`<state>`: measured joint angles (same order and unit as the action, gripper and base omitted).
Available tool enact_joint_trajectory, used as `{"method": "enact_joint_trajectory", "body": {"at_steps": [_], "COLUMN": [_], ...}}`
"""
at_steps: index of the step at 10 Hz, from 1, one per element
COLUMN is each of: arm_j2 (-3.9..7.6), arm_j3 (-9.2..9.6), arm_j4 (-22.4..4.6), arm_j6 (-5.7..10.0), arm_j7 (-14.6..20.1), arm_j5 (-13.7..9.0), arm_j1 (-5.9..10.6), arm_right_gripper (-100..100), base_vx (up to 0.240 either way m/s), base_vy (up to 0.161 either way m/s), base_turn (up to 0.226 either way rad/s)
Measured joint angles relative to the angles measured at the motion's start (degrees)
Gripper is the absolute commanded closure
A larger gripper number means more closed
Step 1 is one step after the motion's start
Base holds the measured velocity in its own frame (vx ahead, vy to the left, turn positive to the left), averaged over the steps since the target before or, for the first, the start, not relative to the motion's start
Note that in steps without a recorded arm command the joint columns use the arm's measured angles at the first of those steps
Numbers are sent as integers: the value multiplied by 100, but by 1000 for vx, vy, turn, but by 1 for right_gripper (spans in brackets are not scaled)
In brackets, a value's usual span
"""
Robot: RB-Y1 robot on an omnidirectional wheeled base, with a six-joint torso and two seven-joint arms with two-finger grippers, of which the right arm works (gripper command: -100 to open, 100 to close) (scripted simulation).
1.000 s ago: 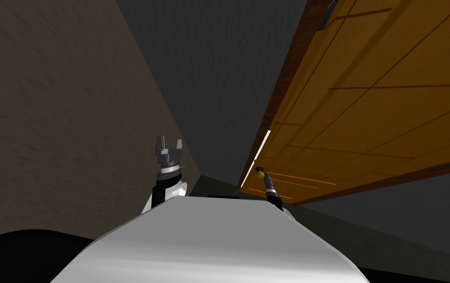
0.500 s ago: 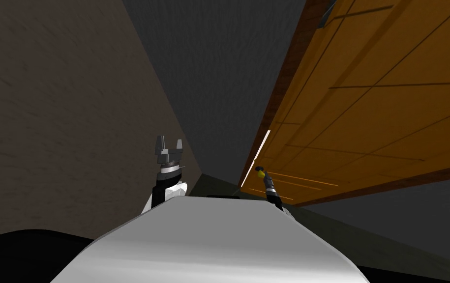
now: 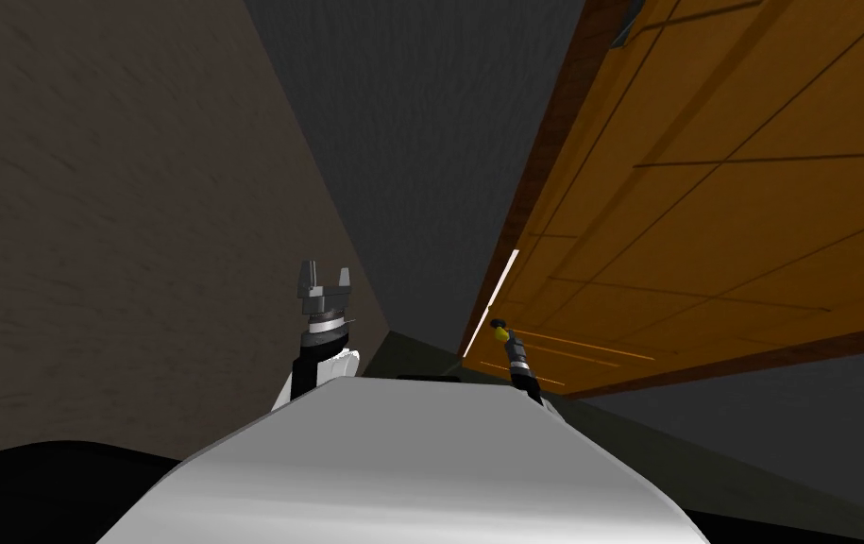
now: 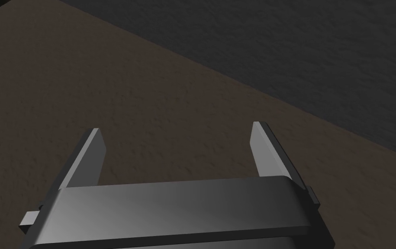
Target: Pull the door open
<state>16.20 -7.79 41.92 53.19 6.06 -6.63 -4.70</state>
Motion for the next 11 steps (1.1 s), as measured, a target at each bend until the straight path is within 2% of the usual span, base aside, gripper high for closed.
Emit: {"method": "enact_joint_trajectory", "body": {"at_steps": [2,3,5,6,7,8,9,10,11], "arm_j2": [14,-11,4,24,40,11,9,3,1], "arm_j3": [62,81,132,149,152,144,168,185,218], "arm_j4": [-42,100,-94,-189,-182,126,175,-61,-69], "arm_j6": [-3,-94,-46,26,21,-152,-232,-98,-77], "arm_j7": [296,389,634,703,734,704,791,882,1006], "arm_j5": [-126,-168,-284,-293,-298,-304,-367,-401,-475], "arm_j1": [21,-39,72,103,99,-45,-48,62,67], "arm_right_gripper": [100,100,100,100,100,100,100,100,100], "base_vx": [-42,-41,-20,3,-1,-25,-25,-39,-46], "base_vy": [-16,-15,-7,18,-2,-20,-25,-22,-12], "base_turn": [41,76,22,-16,-20,55,44,71,67]}}
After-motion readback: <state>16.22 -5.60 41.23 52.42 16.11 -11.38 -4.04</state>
